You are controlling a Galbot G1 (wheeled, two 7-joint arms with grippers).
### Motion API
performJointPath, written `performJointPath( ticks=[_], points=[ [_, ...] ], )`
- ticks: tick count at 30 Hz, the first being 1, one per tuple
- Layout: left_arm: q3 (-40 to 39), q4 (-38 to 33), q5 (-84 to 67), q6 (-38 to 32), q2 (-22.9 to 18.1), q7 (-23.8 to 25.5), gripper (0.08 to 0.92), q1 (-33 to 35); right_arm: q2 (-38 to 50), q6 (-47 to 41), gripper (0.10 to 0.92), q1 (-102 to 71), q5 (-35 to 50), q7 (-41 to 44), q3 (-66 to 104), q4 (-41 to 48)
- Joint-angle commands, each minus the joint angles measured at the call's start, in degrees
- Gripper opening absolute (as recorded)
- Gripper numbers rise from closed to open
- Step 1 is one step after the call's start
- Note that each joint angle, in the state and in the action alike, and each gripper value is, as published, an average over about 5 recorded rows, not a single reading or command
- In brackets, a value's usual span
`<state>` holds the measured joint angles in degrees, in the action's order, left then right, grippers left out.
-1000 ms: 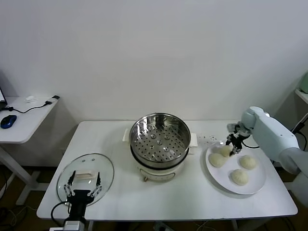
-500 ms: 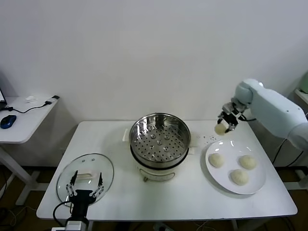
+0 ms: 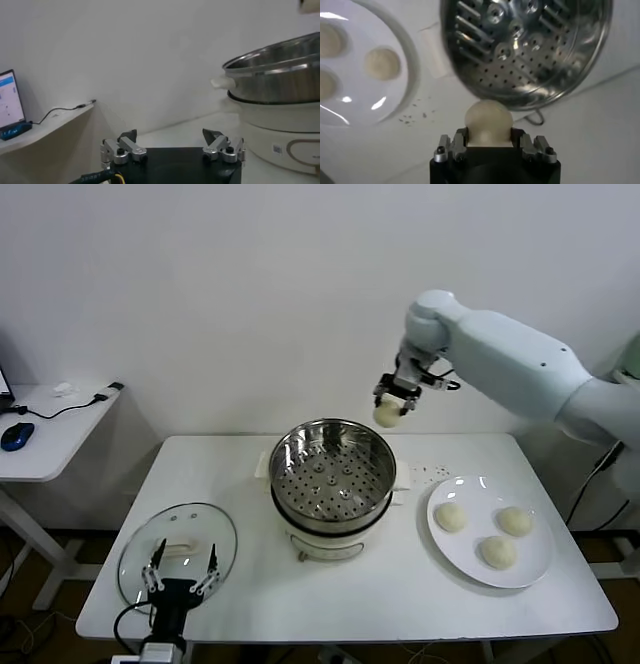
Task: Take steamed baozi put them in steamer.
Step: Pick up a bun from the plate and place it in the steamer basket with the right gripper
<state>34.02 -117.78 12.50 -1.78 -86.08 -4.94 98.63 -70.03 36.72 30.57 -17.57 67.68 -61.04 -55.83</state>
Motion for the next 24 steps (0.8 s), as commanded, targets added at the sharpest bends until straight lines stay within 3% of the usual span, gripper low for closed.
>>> performJointPath(
  ticks=[1, 16, 24],
  points=[
    [-0.22, -0.53, 0.13, 0.10, 0.93, 0.20, 0.823, 0.04, -10.56, 4.91, 0.568, -5.16, -7.72, -1.66, 1.55, 3.72],
    [-0.57, -0.71, 0.29, -0.19, 1.83, 0.46, 0.823, 0.90, -13.89, 7.35, 0.575, -14.01, -19.09, -3.54, 5.60, 13.55],
    [-0.73, -0.62, 0.39, -0.27, 1.67, 0.45, 0.823, 1.10, -13.93, 7.33, 0.577, -15.03, -19.61, -3.77, 6.57, 15.62]
  ],
)
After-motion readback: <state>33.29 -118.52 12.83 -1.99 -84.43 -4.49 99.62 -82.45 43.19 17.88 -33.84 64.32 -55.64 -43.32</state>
